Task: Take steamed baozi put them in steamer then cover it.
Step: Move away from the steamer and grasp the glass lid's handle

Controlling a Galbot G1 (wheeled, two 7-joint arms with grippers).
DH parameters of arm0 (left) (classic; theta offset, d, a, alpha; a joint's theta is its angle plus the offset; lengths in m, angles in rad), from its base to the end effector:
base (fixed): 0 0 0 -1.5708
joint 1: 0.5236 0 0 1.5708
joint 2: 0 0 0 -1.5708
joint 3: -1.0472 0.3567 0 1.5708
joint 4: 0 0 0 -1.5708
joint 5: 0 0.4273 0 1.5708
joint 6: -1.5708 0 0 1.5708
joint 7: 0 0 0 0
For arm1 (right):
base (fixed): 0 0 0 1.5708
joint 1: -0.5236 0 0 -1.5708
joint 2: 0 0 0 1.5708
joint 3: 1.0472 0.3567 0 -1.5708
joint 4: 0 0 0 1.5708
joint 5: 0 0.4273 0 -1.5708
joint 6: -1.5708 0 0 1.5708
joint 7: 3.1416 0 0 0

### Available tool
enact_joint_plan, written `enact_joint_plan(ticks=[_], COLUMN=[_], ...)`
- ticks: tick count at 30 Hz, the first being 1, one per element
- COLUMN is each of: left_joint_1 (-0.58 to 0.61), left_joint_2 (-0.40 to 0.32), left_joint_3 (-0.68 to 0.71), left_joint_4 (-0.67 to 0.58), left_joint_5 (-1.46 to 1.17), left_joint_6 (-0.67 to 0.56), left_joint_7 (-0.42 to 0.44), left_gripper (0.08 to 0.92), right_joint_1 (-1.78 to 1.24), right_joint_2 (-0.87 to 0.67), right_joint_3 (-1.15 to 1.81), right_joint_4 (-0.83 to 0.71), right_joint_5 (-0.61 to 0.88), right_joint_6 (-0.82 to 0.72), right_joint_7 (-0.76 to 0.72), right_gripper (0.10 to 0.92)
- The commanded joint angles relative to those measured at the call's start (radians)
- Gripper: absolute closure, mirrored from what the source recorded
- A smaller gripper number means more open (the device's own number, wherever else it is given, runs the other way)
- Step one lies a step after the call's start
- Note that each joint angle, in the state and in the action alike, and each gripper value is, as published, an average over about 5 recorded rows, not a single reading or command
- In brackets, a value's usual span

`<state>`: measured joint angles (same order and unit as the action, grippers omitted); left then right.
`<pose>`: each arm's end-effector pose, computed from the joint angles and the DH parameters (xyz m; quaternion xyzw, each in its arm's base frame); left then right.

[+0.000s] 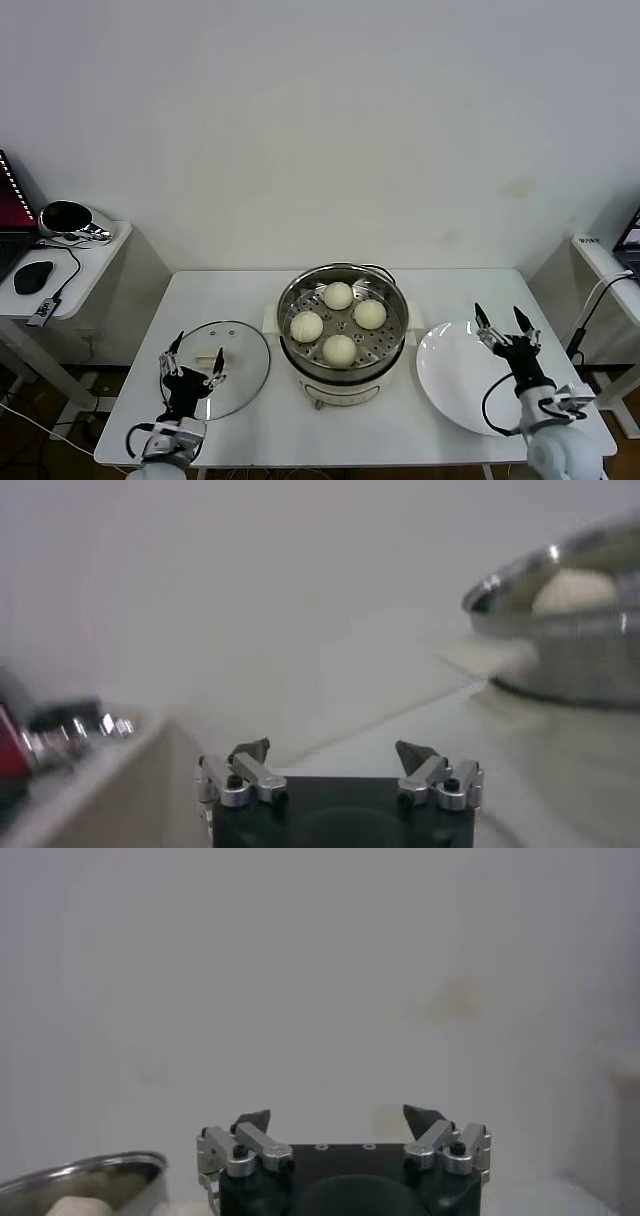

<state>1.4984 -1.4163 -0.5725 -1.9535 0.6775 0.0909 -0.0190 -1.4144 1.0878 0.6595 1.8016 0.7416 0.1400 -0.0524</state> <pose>0.2727 0.0495 -0.3452 0.0080 -0.9106 -0.4080 0.0650 0.3117 -0.1702 -0.3376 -0.0064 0.9927 0.1183 0.0235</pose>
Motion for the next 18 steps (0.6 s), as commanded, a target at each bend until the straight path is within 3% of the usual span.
enact_joint_plan(ticks=[1, 4, 11, 18], left_joint_1=[0.039, 0.048, -0.021, -0.115], left_joint_2=[0.131, 0.157, 0.145, 0.115], left_joint_3=[0.111, 0.131, 0.092, 0.099], left_joint_4=[0.103, 0.120, 0.218, 0.308], left_joint_5=[0.640, 0.696, 0.754, 0.714], left_joint_6=[0.039, 0.062, 0.006, 0.103], left_joint_7=[-0.228, -0.204, -0.132, -0.127], left_gripper=[0.177, 0.177, 0.177, 0.177], right_joint_1=[-0.059, -0.051, -0.046, -0.047], right_joint_2=[0.067, 0.069, 0.071, 0.071], right_joint_3=[0.040, 0.035, 0.032, 0.043], right_joint_4=[-0.006, -0.010, -0.012, -0.012], right_joint_5=[-0.010, -0.011, -0.019, -0.023], right_joint_6=[0.032, 0.028, 0.022, 0.018], right_joint_7=[0.021, 0.020, 0.016, 0.012], right_gripper=[0.203, 0.203, 0.203, 0.203])
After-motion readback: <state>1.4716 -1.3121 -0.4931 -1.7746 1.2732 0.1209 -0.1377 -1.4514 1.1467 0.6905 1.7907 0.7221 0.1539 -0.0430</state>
